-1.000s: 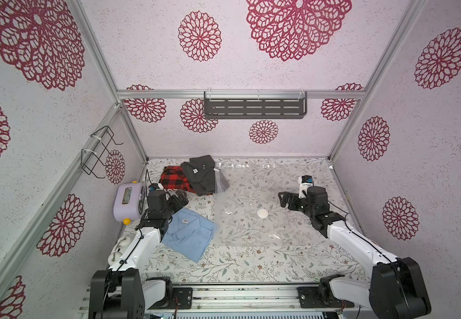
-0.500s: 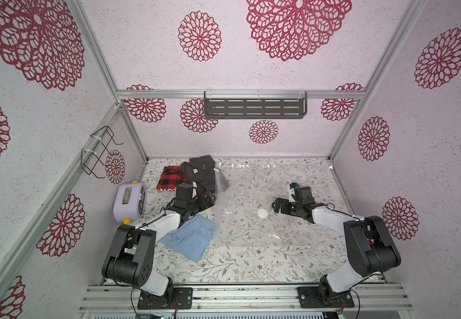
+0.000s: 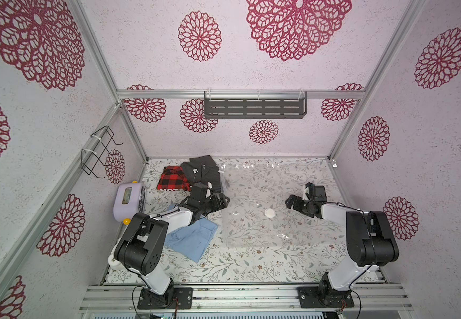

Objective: Place the folded shirt into the vacuum bag
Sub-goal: Move the vacuum bag to the center of the board, then open the vacuum bag at the center of the board.

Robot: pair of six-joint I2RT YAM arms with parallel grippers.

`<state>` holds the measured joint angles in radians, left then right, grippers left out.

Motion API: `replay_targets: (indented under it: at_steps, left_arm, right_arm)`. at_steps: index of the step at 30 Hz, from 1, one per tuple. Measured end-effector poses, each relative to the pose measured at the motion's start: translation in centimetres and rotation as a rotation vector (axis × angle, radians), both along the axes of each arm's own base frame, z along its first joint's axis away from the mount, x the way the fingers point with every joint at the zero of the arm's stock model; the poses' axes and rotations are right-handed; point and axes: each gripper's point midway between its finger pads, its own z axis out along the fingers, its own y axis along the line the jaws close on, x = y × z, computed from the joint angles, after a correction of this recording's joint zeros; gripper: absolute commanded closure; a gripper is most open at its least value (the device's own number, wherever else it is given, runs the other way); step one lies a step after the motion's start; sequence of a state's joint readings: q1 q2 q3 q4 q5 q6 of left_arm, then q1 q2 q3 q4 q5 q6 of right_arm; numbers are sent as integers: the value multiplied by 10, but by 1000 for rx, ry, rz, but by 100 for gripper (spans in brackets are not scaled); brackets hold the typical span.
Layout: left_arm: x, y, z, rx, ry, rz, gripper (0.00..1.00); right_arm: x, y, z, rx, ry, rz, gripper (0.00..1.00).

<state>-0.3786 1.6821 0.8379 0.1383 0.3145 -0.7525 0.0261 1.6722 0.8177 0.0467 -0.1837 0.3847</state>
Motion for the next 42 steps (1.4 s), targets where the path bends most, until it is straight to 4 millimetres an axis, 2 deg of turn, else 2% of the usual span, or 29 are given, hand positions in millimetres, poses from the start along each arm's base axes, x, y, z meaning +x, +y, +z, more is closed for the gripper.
replay_targets:
  at_steps: [3,6,8,11,14,17,21,24,28,31,34,39,42]
  left_arm:
    - [-1,-9,5,-27,-9,-14,3]
    - [2,-8,9,-30,-28,-2,3]
    - [4,-3,13,-11,-40,24,3]
    - [8,8,19,10,-55,63,0]
    - [12,17,20,12,-52,92,6]
    - [15,24,16,12,-30,115,16]
    - [15,35,6,-22,1,148,19]
    - [12,49,-4,-39,41,176,20]
    - [15,59,-7,-57,62,183,22]
    - [19,56,-4,-63,61,161,29]
    - [21,56,-2,-65,54,155,33]
    - [22,57,-7,-73,69,155,40]
    - [21,57,-14,-78,90,154,41]
  right_arm:
    - [1,-15,0,-7,2,-38,0]
    - [-3,-21,0,-17,16,-49,1]
    - [-7,-19,2,-17,24,-44,1]
    - [-10,-3,17,-21,-2,-3,1]
    - [-7,32,35,-28,-44,90,2]
    - [-3,77,55,-32,-92,202,4]
    - [1,138,79,-56,-156,323,8]
    - [6,179,86,-91,-181,394,13]
    - [9,227,75,-158,-166,464,19]
    - [6,252,61,-210,-141,501,26]
    - [3,274,52,-246,-123,535,32]
    - [5,306,47,-289,-121,570,33]
    - [8,321,45,-312,-123,578,33]
